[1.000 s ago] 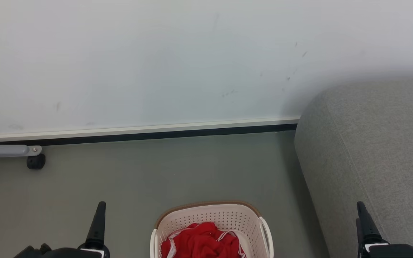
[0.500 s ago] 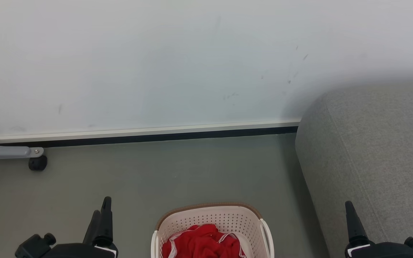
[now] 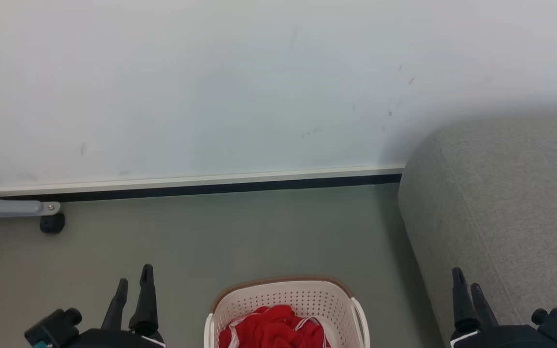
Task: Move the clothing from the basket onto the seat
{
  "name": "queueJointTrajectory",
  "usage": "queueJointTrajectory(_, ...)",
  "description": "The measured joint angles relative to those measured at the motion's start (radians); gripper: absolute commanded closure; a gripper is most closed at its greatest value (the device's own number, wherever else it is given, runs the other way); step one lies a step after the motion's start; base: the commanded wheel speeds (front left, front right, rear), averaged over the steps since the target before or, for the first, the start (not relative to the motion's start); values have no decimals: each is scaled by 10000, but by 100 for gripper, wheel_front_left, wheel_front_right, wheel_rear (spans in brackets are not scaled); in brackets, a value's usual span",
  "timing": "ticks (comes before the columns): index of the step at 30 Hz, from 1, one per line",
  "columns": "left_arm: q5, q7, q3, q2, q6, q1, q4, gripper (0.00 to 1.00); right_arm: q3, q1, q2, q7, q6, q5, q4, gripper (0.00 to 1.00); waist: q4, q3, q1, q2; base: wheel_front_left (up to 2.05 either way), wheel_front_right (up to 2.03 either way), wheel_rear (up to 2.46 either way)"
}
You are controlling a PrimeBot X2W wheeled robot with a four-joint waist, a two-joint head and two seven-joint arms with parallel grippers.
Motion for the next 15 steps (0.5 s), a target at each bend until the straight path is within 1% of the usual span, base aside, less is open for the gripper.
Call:
queueJointTrajectory(3,483,-105,-75,48,82,15,-59,0,142,61,-15,-113,-77,-441,-50,0,4,-24,0,0,0,0,0)
queueJointTrajectory(4,483,-105,-75,48,82,15,-59,0,142,61,-15,-113,-77,-441,-50,0,4,-24,0,0,0,0,0)
queueJointTrajectory(5,823,-205,-125,90,119,47,-90,0,221,164,-29,-159,-92,-675,-82,0,8,-40,0,0,0,0,0)
queueJointTrajectory(6,823,-205,-125,90,119,47,-90,0,221,164,-29,-159,-92,-675,-82,0,8,-40,0,0,0,0,0)
queueJointTrajectory(11,1592,-341,-203,171,253,212,-117,0,449,200,-65,-339,-257,-1329,-188,0,22,-81,0,-1,0,0,0)
queueJointTrajectory(14,2079,-502,-274,180,341,212,-153,0,575,212,-81,-485,-272,-1739,-265,0,31,-109,0,0,0,0,0)
queueJointTrajectory(15,2186,-514,-299,184,343,216,-159,0,619,220,-94,-497,-349,-1837,-276,0,34,-118,0,0,0,0,0)
